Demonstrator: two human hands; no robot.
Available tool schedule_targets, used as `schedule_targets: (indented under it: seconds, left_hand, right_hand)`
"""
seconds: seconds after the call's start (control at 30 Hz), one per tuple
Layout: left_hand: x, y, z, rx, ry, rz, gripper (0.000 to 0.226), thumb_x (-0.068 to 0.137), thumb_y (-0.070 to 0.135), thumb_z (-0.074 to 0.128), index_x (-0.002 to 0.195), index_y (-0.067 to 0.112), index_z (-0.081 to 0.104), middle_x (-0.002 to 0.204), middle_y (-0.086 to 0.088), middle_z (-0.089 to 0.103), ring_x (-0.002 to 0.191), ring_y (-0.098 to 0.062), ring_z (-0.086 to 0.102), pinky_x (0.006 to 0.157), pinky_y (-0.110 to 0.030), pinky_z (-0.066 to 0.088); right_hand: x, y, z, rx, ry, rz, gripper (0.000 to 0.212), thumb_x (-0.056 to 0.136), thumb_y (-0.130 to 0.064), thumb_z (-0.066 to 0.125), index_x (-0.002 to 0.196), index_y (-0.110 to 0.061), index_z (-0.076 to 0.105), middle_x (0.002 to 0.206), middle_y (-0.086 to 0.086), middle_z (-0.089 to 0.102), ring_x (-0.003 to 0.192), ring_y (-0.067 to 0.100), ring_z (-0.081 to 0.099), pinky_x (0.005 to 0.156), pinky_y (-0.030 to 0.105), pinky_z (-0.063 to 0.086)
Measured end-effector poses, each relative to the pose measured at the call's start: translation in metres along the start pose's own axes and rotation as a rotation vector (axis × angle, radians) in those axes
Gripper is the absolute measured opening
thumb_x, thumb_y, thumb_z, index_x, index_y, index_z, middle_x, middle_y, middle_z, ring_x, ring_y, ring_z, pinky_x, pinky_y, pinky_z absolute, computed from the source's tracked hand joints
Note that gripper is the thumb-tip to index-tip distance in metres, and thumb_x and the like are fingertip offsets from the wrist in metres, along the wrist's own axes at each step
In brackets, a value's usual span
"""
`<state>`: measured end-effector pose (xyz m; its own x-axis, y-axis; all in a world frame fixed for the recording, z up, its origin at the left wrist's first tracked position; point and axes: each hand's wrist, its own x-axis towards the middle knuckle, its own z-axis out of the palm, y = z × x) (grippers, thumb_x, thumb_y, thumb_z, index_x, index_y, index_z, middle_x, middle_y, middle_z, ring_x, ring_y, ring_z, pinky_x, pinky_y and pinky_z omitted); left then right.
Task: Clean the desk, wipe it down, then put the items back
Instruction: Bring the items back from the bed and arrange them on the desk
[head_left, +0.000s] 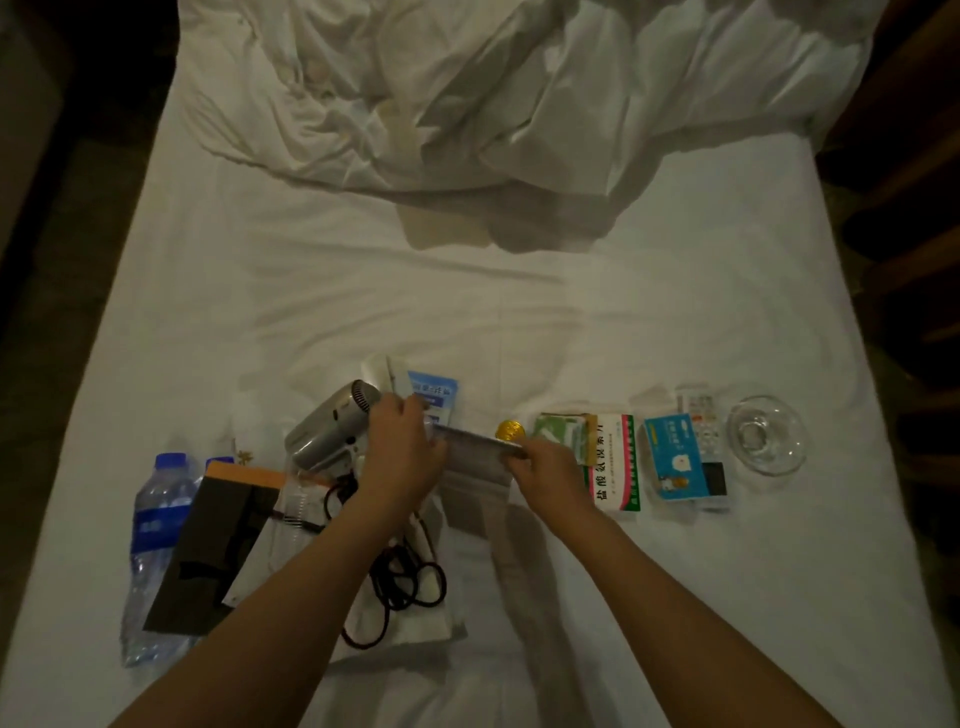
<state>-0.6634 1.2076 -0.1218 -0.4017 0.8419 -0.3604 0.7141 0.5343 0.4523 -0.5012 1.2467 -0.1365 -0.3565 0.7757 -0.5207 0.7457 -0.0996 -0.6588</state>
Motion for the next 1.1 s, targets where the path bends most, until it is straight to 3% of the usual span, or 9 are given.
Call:
schedule_targets:
  seconds: [0.03, 0.1, 0.17, 0.3, 0.5, 0.67, 0.77, 0.97, 1.1]
  left_hand:
    - [0.007, 0.001, -0.001, 0.023, 0.008, 0.020, 0.048, 0.084, 0.016, 0.064, 0.128, 0.001, 0.050, 0.124, -0.020, 0.043, 0.116, -0.032, 0.039, 0.096, -0.031, 0.032]
    - [0.024, 0.005, -0.001, 0.060, -0.024, 0.083, 0.046, 0.086, 0.014, 0.062, 0.128, -0.001, 0.051, 0.124, -0.021, 0.044, 0.116, -0.034, 0.039, 0.095, -0.032, 0.031]
    - [0.045, 0.009, 0.001, 0.087, -0.094, 0.139, 0.043, 0.089, 0.011, 0.058, 0.130, 0.001, 0.048, 0.126, -0.018, 0.043, 0.117, -0.031, 0.038, 0.095, -0.030, 0.031]
    - [0.088, 0.007, 0.014, 0.142, -0.218, 0.124, 0.044, 0.092, 0.010, 0.055, 0.134, 0.004, 0.044, 0.135, -0.013, 0.040, 0.123, -0.026, 0.039, 0.098, -0.029, 0.034]
    - [0.122, -0.015, 0.042, 0.327, -0.378, 0.113, 0.041, 0.087, 0.013, 0.061, 0.125, 0.002, 0.049, 0.128, -0.015, 0.045, 0.116, -0.030, 0.046, 0.094, -0.035, 0.041]
    - [0.133, -0.020, 0.049, 0.418, -0.394, 0.145, 0.036, 0.086, 0.015, 0.061, 0.119, 0.005, 0.051, 0.122, -0.015, 0.046, 0.112, -0.030, 0.044, 0.091, -0.034, 0.039]
    - [0.140, -0.016, 0.046, 0.462, -0.384, 0.134, 0.035, 0.089, 0.025, 0.060, 0.118, 0.007, 0.054, 0.121, -0.014, 0.048, 0.113, -0.031, 0.042, 0.091, -0.033, 0.036]
    - [0.140, -0.011, 0.027, 0.319, -0.484, 0.094, 0.019, 0.085, 0.027, 0.065, 0.095, 0.013, 0.058, 0.104, -0.009, 0.061, 0.090, -0.022, 0.051, 0.075, -0.030, 0.038]
    - [0.122, -0.002, 0.003, 0.204, -0.547, 0.140, 0.013, 0.083, 0.017, 0.068, 0.084, 0.013, 0.055, 0.088, -0.004, 0.056, 0.084, -0.018, 0.050, 0.072, -0.026, 0.035]
  right_hand:
    - [0.006, 0.001, -0.002, 0.013, 0.000, -0.001, 0.020, 0.093, -0.011, 0.054, 0.099, 0.004, 0.067, 0.092, 0.021, 0.066, 0.086, 0.029, 0.061, 0.066, 0.028, 0.038]
    - [0.017, 0.002, -0.009, 0.052, 0.024, 0.023, 0.018, 0.094, -0.009, 0.052, 0.100, 0.001, 0.066, 0.093, 0.020, 0.066, 0.080, 0.022, 0.058, 0.059, 0.013, 0.039]
    - [0.029, 0.005, -0.015, 0.105, 0.048, 0.063, 0.020, 0.095, -0.012, 0.051, 0.108, -0.003, 0.064, 0.098, 0.016, 0.067, 0.082, 0.018, 0.057, 0.062, 0.007, 0.040]
    - [0.050, 0.011, -0.020, 0.172, 0.035, 0.155, 0.023, 0.096, -0.017, 0.050, 0.115, -0.008, 0.059, 0.109, 0.011, 0.066, 0.097, 0.022, 0.062, 0.084, 0.034, 0.054]
    - [0.079, 0.025, -0.021, 0.194, 0.028, 0.211, 0.019, 0.096, -0.020, 0.052, 0.111, -0.010, 0.058, 0.106, 0.004, 0.065, 0.096, 0.018, 0.061, 0.078, 0.028, 0.049]
    - [0.090, 0.036, -0.020, 0.252, 0.019, 0.242, 0.018, 0.095, -0.018, 0.054, 0.112, -0.015, 0.059, 0.112, 0.006, 0.067, 0.103, 0.022, 0.063, 0.091, 0.043, 0.052]
    - [0.091, 0.040, -0.017, 0.301, 0.006, 0.263, 0.016, 0.095, -0.016, 0.053, 0.110, -0.018, 0.058, 0.111, 0.005, 0.067, 0.104, 0.023, 0.063, 0.091, 0.045, 0.052]
    - [0.080, 0.041, -0.014, 0.361, -0.038, 0.281, 0.010, 0.095, -0.016, 0.052, 0.103, -0.021, 0.056, 0.095, -0.003, 0.064, 0.098, 0.020, 0.064, 0.088, 0.044, 0.054]
    - [0.063, 0.031, -0.023, 0.402, -0.040, 0.265, 0.014, 0.096, -0.013, 0.051, 0.109, -0.016, 0.057, 0.101, 0.001, 0.065, 0.099, 0.022, 0.064, 0.088, 0.045, 0.054]
